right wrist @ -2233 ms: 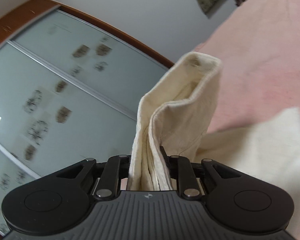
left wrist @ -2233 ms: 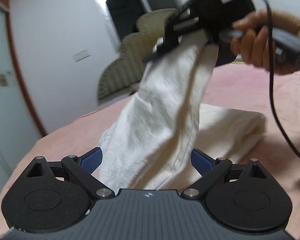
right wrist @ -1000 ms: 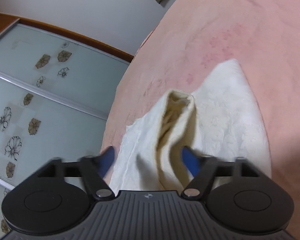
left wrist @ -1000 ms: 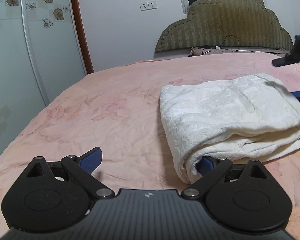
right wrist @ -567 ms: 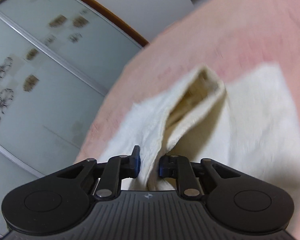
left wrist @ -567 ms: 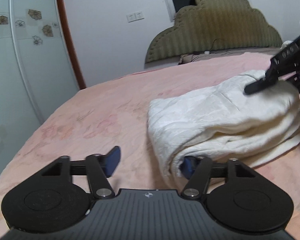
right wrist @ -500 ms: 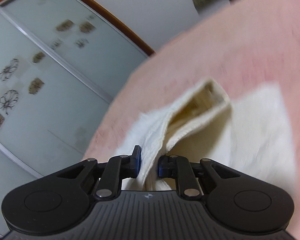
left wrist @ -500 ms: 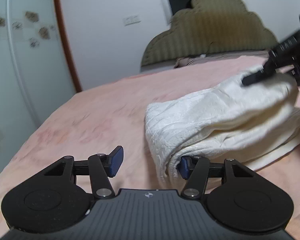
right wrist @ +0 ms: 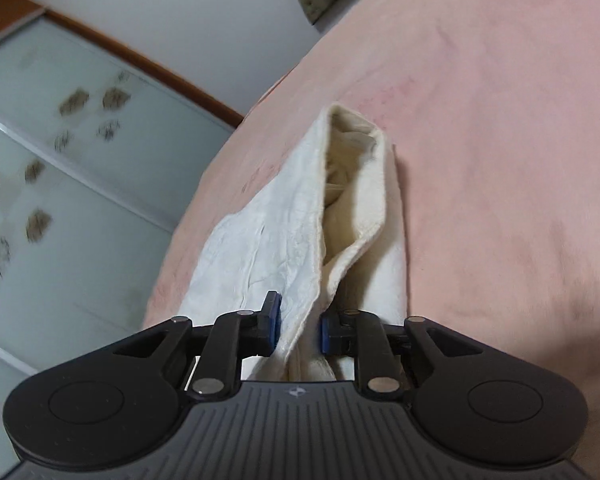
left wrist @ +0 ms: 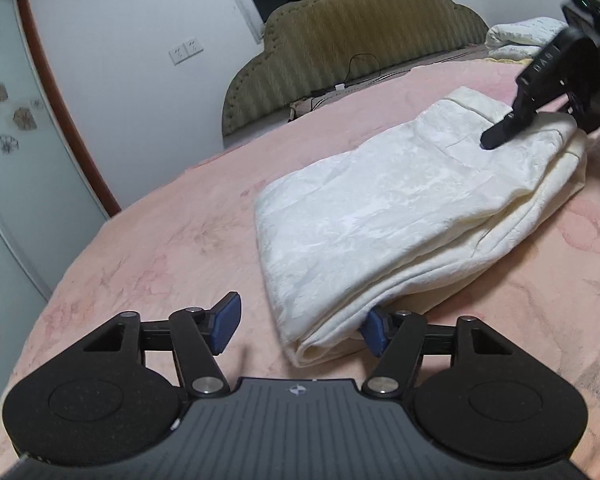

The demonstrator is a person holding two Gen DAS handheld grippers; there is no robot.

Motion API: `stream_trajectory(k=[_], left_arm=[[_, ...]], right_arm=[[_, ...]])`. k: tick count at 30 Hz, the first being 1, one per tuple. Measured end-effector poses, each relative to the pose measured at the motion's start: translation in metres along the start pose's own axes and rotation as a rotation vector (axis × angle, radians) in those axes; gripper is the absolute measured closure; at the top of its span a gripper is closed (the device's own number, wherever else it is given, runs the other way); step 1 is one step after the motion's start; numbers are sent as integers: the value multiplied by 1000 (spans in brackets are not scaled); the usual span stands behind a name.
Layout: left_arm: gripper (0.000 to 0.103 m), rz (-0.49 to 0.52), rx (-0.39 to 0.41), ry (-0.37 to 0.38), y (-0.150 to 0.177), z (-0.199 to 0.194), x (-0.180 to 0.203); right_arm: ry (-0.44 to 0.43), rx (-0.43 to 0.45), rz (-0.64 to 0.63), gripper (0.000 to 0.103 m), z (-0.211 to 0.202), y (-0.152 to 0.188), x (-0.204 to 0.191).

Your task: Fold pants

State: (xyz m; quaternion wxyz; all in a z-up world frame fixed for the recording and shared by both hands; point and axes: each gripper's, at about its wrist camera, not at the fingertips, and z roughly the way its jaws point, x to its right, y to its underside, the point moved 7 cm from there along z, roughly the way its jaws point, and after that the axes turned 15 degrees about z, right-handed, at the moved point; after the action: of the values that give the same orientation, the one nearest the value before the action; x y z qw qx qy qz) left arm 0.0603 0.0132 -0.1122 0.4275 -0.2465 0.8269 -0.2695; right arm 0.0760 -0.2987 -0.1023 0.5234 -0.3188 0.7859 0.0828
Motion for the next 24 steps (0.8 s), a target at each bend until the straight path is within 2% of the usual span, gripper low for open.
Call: stream_trajectory(k=[5, 8, 10, 12, 13, 15, 17, 20, 22, 24], left_arm=[[38, -28, -20, 12, 8, 0, -5], [38, -43, -11, 35, 10, -11, -13], [38, -62, -8, 54, 11, -18, -18], [37, -81, 5, 65, 12, -26, -24], [36, -84, 9, 53, 12, -30, -29], [31, -88, 11, 7, 9, -37, -38], [31, -124, 21, -27, 3, -40, -50], [27, -215, 51, -1, -11, -36, -64], [26, -260, 44, 18, -23, -25, -68], [25, -278, 35, 51, -34, -11, -64]], right_arm=[[11, -1, -14, 78, -10, -1, 4], [43, 47, -53, 72, -29, -6, 0], [132, 136, -158, 69, -47, -8, -11], [232, 218, -334, 69, -60, -1, -33], [246, 231, -405, 69, -61, 5, -45], [224, 207, -516, 69, -54, 21, -69], [210, 148, -598, 69, -38, 40, -84], [238, 68, -655, 69, -12, 57, -83], [293, 43, -646, 69, 2, 59, -69], [291, 43, -616, 69, 3, 59, -65]])
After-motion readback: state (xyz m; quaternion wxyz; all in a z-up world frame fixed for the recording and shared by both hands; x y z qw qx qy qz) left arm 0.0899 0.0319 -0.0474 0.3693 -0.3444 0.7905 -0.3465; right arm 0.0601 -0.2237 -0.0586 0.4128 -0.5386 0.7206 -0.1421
